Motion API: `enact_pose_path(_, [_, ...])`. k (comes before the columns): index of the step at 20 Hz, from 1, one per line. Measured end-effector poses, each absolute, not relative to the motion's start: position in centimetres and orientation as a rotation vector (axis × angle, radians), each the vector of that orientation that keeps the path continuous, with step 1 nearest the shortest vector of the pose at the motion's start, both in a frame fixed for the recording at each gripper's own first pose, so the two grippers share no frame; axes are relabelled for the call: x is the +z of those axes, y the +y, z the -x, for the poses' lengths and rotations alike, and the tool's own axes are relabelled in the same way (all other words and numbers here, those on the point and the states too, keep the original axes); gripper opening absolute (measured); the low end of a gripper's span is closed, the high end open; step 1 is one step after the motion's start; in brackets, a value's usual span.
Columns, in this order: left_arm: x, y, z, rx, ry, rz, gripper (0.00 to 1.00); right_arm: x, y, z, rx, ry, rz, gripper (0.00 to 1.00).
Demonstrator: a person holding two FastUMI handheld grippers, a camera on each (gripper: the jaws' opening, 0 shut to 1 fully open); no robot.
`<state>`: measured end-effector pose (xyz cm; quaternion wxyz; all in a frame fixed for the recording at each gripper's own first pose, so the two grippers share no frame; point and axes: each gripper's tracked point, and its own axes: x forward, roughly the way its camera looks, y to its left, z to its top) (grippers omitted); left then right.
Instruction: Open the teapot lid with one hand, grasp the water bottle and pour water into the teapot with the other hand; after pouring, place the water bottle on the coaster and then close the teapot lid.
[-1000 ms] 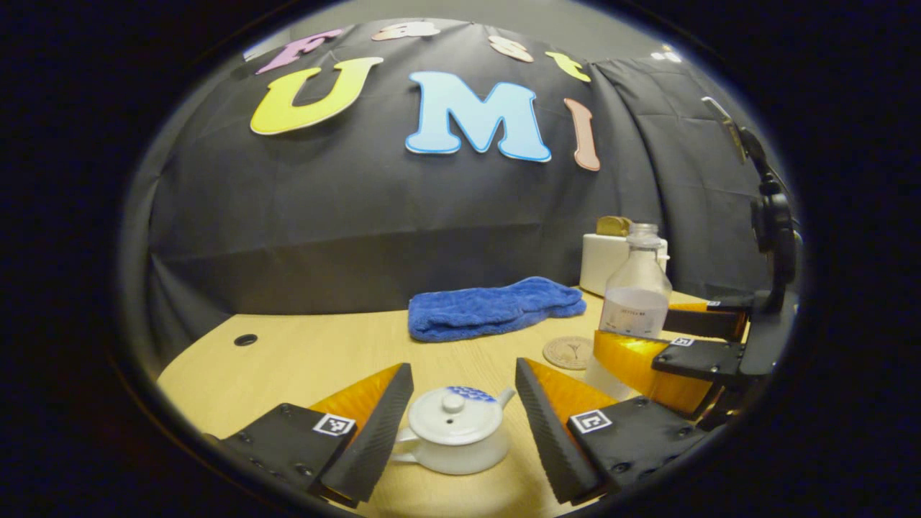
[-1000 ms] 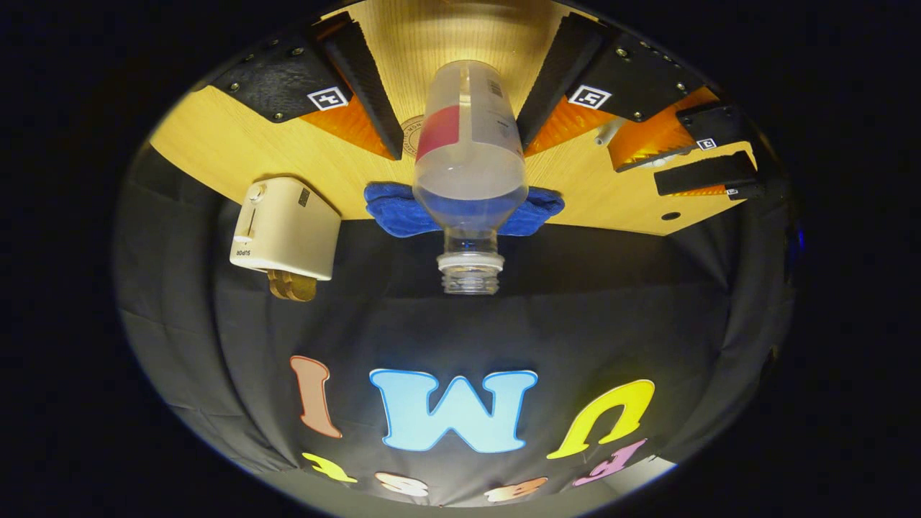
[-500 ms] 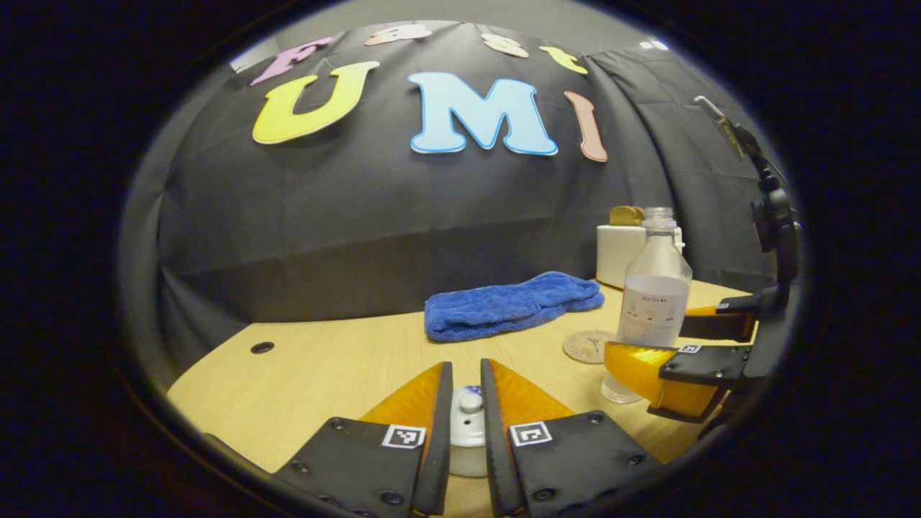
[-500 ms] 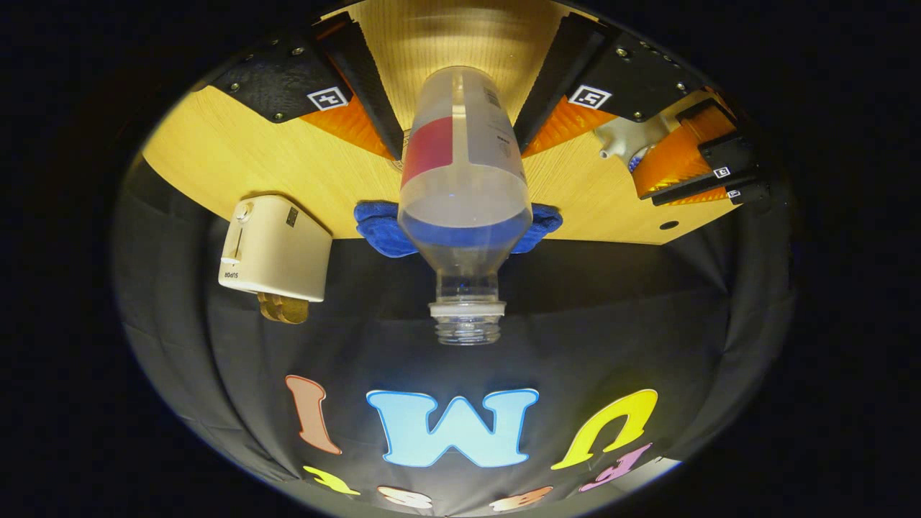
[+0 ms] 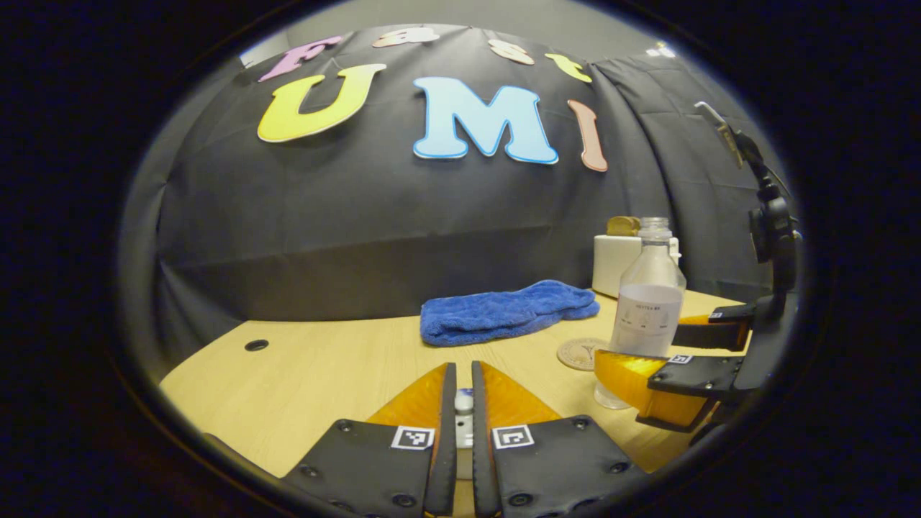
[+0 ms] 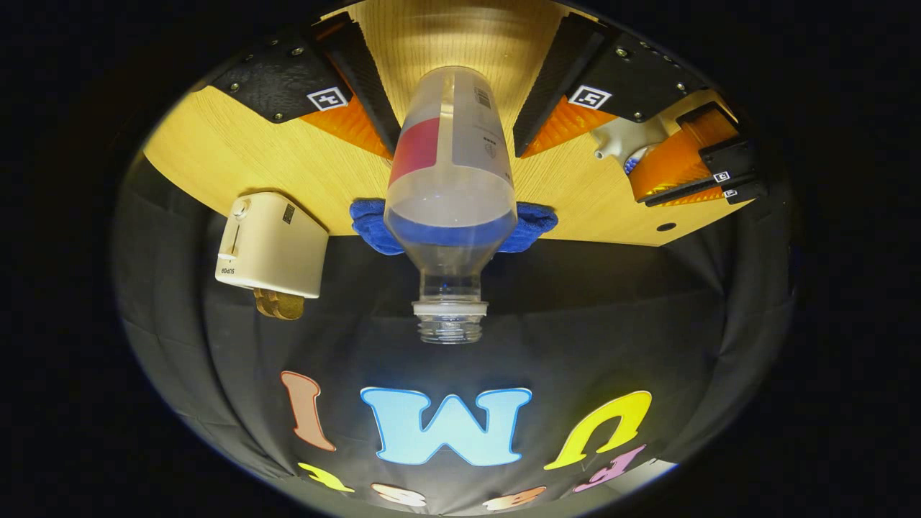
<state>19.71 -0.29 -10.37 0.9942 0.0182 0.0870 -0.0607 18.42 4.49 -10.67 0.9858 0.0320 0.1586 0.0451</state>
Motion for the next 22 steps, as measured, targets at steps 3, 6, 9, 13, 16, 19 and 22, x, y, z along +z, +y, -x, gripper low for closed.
enact_pose_path(3, [-9.7, -0.1, -19.6, -0.119, 0.156, -0.017, 0.18, -10.9, 4.5, -18.3, 0.092, 0.324, -0.068, 0.96])
enact_pose_path(6, [-8.7, -0.1, -19.3, -0.118, 0.128, -0.006, 0.18, -10.7, 4.5, -18.4, 0.095, 0.320, -0.070, 0.95])
enact_pose_path(9, [-7.3, 0.0, -18.9, -0.119, 0.098, 0.007, 0.16, -10.6, 4.6, -18.2, 0.091, 0.307, -0.055, 0.96])
enact_pose_path(13, [-5.8, 1.0, -18.2, -0.105, 0.057, 0.008, 0.13, -10.6, 4.6, -18.2, 0.097, 0.303, -0.064, 0.96])
enact_pose_path(16, [-5.0, 2.2, -17.9, -0.082, 0.037, -0.008, 0.16, -10.4, 4.5, -18.2, 0.088, 0.294, -0.052, 0.96])
enact_pose_path(19, [-4.6, 3.4, -17.4, -0.074, 0.042, -0.032, 0.15, -10.4, 4.4, -18.1, 0.082, 0.283, -0.055, 0.96])
enact_pose_path(22, [-4.5, 6.0, -16.4, -0.046, 0.052, -0.057, 0.17, -10.5, 4.3, -18.3, 0.076, 0.284, -0.069, 0.96])
